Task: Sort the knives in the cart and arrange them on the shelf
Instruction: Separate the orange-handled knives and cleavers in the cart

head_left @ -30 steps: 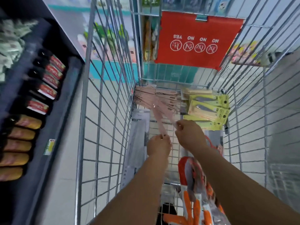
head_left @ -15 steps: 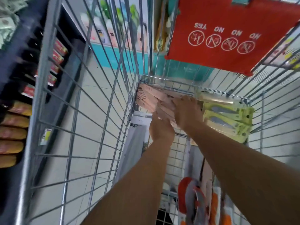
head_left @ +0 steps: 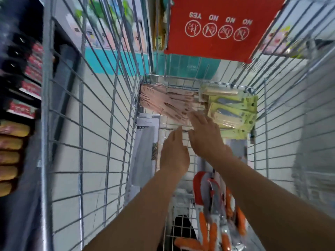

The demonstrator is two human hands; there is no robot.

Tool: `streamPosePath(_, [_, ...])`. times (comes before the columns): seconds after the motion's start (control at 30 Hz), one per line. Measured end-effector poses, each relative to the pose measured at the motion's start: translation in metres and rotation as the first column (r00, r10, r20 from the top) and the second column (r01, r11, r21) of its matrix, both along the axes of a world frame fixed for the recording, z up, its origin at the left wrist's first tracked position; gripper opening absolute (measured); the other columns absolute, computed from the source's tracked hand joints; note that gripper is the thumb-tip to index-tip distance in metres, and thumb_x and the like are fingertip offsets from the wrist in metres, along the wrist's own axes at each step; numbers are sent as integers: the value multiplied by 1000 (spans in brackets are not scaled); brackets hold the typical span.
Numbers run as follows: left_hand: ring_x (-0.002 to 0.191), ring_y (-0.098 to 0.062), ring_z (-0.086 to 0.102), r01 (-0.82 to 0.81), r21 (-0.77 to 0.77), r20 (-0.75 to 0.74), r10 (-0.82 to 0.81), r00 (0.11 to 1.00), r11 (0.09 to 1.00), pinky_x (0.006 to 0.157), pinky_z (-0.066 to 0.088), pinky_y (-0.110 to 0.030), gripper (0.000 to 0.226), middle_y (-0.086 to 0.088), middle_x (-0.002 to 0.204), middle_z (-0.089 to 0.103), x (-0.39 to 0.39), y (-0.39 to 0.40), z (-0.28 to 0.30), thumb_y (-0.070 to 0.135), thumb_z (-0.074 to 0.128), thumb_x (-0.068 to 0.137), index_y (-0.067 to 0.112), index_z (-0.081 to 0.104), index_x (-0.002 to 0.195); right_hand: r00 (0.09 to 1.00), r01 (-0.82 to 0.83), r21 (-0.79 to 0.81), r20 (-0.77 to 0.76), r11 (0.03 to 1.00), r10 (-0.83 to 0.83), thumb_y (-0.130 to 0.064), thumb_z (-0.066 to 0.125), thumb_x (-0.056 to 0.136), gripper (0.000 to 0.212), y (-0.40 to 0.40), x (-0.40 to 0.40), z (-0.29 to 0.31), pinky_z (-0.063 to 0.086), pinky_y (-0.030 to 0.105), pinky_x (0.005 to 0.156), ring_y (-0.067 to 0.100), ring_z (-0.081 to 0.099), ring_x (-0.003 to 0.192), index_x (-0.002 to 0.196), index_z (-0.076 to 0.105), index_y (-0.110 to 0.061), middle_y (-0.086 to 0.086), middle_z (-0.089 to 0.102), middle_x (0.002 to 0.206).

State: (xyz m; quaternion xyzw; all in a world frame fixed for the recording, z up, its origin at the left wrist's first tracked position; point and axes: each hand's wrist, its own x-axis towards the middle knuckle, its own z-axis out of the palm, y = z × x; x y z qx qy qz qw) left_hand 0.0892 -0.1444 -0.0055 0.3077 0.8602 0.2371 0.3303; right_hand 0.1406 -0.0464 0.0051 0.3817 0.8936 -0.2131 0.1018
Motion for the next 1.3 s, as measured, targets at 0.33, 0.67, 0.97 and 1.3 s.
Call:
streamPosePath(0.33, [118,-26,49,202,-108,146,-186,972,973,94,49,-41,61,-2,129,47,93,-67,10,25,64,85,32,34,138,961,253,-68,134,965,-243,-41,57,79,89,-89,116,18,5,41,120,26,13,146,151,13,-14,9,19,157])
streamPosePath(0.67, [110,-33,51,115,-205,309,-47,950,972,90,48,-41,67,-11,128,39,140,-83,10,33,60,87,26,26,144,871,464,-190,278,865,-406,-37,59,86,71,-115,161,12,21,44,113,39,11,140,147,24,-32,15,9,156])
streamPosePath(0.97, [104,-30,55,122,-312,246,-43,968,942,83,47,-36,60,-8,124,33,142,-86,7,36,66,84,26,34,133,824,559,-127,198,819,-531,-52,52,91,60,-114,171,8,38,42,99,36,34,123,136,35,-16,13,31,137])
streamPosePath(1.3, [90,-28,55,-48,-385,68,81,994,921,77,53,-42,33,-12,119,40,103,-96,6,17,56,91,17,40,120,800,597,-139,184,791,-571,-76,43,79,90,-115,170,10,41,48,97,39,35,123,141,27,-14,16,31,134])
